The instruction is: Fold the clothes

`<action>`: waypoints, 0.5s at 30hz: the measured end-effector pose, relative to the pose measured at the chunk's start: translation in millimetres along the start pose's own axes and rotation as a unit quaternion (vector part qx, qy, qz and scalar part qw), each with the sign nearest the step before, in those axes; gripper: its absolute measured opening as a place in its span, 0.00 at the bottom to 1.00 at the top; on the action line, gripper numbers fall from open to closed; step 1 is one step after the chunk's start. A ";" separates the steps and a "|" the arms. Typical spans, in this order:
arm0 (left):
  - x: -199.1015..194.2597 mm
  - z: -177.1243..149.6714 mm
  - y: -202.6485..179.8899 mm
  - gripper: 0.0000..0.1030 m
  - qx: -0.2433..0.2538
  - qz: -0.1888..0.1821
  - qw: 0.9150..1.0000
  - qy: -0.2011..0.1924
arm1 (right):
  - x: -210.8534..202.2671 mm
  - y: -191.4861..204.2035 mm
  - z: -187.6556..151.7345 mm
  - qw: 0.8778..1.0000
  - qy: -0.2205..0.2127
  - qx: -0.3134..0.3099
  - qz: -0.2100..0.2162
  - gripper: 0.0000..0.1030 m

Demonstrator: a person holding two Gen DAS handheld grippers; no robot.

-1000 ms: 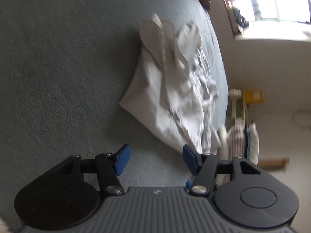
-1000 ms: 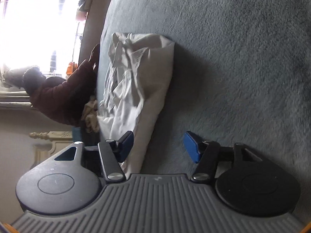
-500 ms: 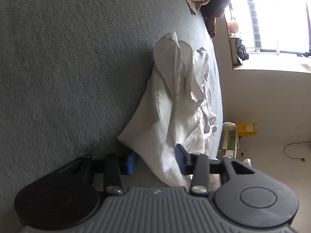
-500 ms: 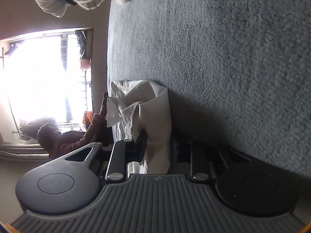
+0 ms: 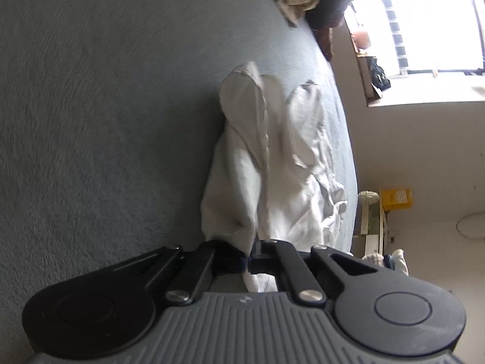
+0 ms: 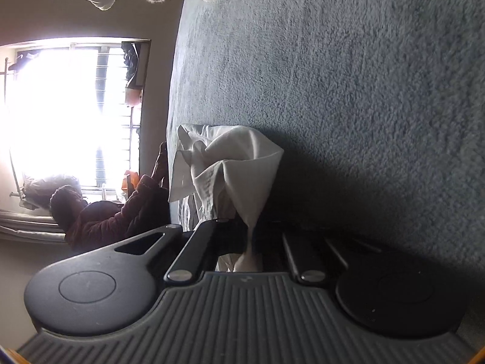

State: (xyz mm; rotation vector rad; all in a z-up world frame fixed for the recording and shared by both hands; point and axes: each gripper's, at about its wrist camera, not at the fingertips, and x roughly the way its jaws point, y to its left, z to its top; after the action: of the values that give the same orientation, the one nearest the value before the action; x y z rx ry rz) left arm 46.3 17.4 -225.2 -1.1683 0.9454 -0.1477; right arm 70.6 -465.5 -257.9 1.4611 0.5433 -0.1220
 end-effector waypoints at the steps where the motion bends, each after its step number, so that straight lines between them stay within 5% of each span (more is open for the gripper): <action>1: -3.5 -0.2 -2.6 0.01 0.004 0.000 1.000 0.001 | -1.3 1.6 -0.5 1.000 0.001 -0.004 -0.002 0.01; 15: -60.2 -18.7 -2.3 0.01 0.055 0.025 0.997 0.049 | -57.9 -6.8 -17.3 0.999 0.023 -0.005 -0.034 0.01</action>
State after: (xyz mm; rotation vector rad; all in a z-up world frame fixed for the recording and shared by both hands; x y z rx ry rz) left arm -3.4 36.4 -191.3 -1.0418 1.0386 -0.2157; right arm 12.5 -463.9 -240.0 1.4383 0.6299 -0.1387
